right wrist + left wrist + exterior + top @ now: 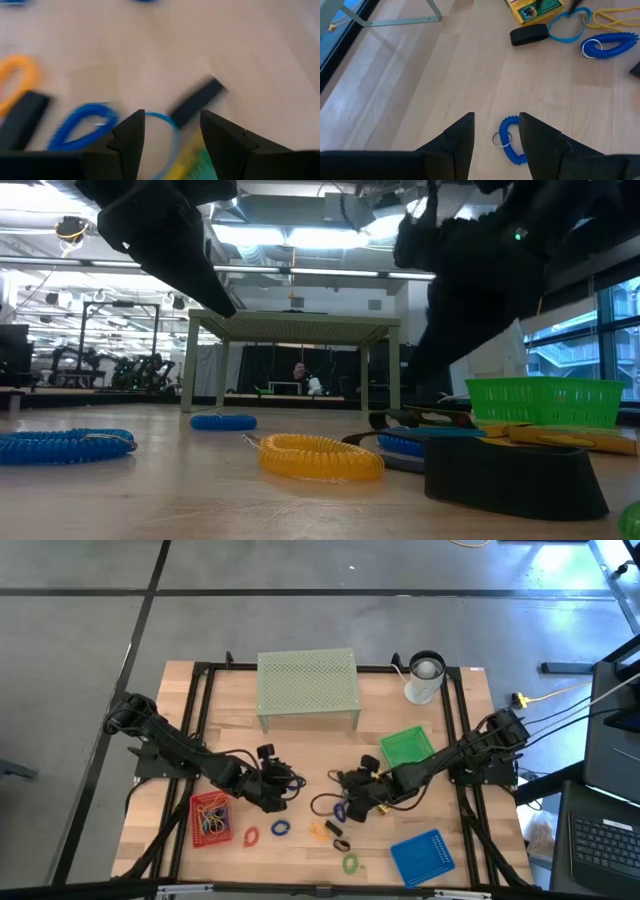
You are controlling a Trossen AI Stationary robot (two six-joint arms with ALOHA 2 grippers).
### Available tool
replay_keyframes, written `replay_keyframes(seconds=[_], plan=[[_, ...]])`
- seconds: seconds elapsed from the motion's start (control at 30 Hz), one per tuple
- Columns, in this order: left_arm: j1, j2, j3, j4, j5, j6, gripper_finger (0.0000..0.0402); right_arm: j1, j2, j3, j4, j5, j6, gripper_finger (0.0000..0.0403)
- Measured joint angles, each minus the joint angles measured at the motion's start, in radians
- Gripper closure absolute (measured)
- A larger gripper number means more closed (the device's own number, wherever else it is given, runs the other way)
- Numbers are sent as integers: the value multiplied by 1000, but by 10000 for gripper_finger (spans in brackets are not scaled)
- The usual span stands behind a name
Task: Pick & Place Office Desk Supplies
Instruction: Put the crayon box into the green bin
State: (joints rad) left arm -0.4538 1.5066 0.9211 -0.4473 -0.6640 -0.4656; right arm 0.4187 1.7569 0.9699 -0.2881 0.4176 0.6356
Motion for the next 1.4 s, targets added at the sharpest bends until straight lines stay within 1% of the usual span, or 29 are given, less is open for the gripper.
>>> replay_keyframes(seconds=[0.1, 0.23, 0.67, 0.93, 1.13, 1.27, 1.4], plan=[[0, 0, 0, 1, -1, 9, 254, 0, 4, 0, -42, 35, 161, 209], [0, 0, 0, 2, -2, 8, 254, 0, 5, -1, -46, 39, 213, 209], [0, 0, 0, 2, -1, 8, 254, 1, 8, -1, -49, 47, 216, 209], [0, 0, 0, 3, 2, 8, 254, 2, 70, -2, -53, 46, 198, 209], [-1, 0, 0, 3, 2, 8, 254, 2, 89, -1, -49, 65, 186, 210], [-1, 0, 0, 3, 2, 8, 254, 2, 89, -1, -50, 59, 192, 229], [-1, 0, 0, 3, 2, 8, 254, 2, 89, 0, -49, 37, 194, 272]])
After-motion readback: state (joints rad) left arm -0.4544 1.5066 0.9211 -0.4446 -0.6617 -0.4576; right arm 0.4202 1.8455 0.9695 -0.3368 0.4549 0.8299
